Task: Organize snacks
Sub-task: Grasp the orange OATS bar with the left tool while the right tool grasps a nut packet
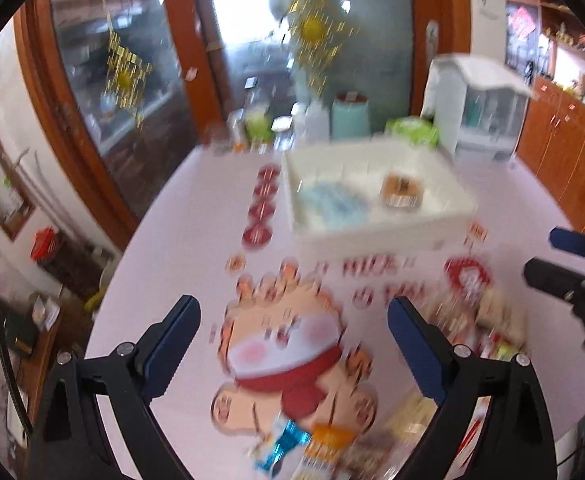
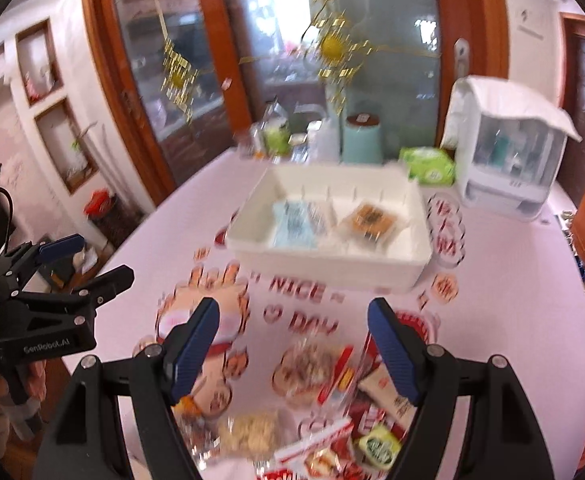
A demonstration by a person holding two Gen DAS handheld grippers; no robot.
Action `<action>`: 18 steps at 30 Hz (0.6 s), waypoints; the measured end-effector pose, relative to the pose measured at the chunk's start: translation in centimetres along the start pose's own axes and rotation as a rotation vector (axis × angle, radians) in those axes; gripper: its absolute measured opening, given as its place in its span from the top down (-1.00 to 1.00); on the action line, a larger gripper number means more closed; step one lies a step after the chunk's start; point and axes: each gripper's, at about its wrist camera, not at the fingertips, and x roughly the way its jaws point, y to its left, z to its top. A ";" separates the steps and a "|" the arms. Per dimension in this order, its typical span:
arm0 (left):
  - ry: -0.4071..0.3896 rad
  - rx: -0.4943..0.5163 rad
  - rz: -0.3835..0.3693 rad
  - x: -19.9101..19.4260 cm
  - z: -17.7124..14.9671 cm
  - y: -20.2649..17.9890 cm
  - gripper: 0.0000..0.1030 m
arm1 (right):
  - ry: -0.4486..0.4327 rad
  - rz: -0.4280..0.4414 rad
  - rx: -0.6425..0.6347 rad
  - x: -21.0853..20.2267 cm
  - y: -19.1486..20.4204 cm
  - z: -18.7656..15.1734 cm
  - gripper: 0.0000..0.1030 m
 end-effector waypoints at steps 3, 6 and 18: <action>0.091 -0.026 0.014 1.7 -3.5 1.3 -0.83 | 0.075 0.028 -0.014 1.7 0.8 -2.5 -0.50; 0.170 -0.040 -0.001 2.6 -6.9 2.1 -0.83 | 0.149 0.057 -0.036 3.3 1.7 -5.0 -0.50; 0.374 0.054 -0.108 4.5 -17.7 0.7 -0.50 | 0.257 0.212 -0.348 5.8 9.6 -11.5 -0.50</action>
